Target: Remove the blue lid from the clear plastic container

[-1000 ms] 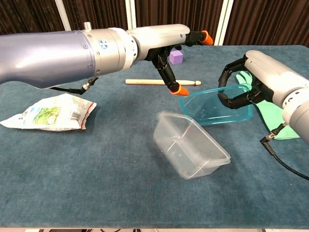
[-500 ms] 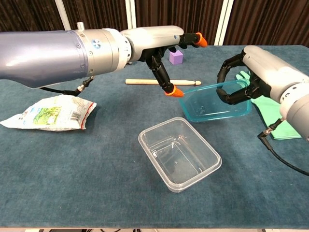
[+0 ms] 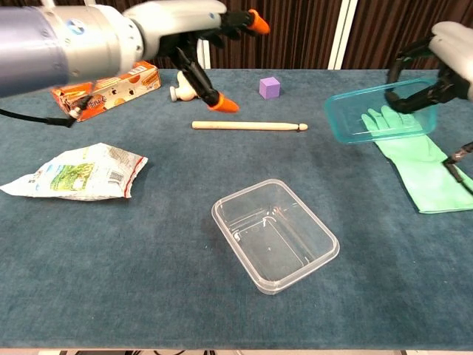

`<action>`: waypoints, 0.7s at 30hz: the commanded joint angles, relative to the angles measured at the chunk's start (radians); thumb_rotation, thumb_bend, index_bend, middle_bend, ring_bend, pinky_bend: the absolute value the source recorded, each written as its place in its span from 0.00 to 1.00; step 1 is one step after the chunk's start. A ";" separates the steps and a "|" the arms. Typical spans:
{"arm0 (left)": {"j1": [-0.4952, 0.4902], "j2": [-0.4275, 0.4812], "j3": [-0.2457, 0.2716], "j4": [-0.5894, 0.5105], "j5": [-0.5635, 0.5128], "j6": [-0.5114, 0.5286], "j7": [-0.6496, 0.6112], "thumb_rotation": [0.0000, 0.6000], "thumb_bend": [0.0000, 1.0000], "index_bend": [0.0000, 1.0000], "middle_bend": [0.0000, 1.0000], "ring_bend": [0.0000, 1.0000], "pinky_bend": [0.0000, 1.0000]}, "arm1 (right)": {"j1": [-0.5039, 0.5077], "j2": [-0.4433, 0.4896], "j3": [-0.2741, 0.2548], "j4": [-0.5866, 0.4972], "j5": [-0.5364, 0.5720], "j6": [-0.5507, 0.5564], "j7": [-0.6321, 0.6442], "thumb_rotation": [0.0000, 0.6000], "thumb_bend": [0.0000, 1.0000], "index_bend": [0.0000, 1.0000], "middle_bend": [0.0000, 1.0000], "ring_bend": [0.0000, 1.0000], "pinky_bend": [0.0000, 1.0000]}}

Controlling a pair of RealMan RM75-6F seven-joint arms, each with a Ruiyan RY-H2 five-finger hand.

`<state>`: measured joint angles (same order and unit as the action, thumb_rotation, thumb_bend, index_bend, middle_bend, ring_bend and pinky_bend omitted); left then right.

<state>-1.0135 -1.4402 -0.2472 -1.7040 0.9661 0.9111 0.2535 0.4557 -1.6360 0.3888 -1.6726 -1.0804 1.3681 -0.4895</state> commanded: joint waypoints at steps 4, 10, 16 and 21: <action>0.077 0.104 0.017 -0.069 0.053 0.045 -0.065 1.00 0.16 0.00 0.00 0.00 0.08 | -0.033 0.058 -0.009 0.032 0.022 -0.012 0.034 1.00 0.57 0.69 0.33 0.12 0.04; 0.159 0.200 0.049 -0.115 0.125 0.085 -0.138 1.00 0.16 0.00 0.00 0.00 0.08 | -0.058 0.103 -0.029 0.067 0.047 -0.028 0.051 1.00 0.57 0.67 0.33 0.12 0.04; 0.210 0.263 0.075 -0.128 0.178 0.096 -0.192 1.00 0.16 0.00 0.00 0.00 0.08 | -0.091 0.156 -0.063 0.066 0.055 -0.042 0.070 1.00 0.57 0.42 0.25 0.05 0.02; 0.246 0.293 0.094 -0.142 0.212 0.117 -0.208 1.00 0.16 0.00 0.00 0.00 0.06 | -0.121 0.196 -0.097 0.030 0.044 -0.043 0.093 1.00 0.44 0.05 0.07 0.00 0.00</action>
<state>-0.7759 -1.1542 -0.1594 -1.8405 1.1715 1.0213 0.0500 0.3447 -1.4503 0.3028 -1.6301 -1.0318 1.3254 -0.4019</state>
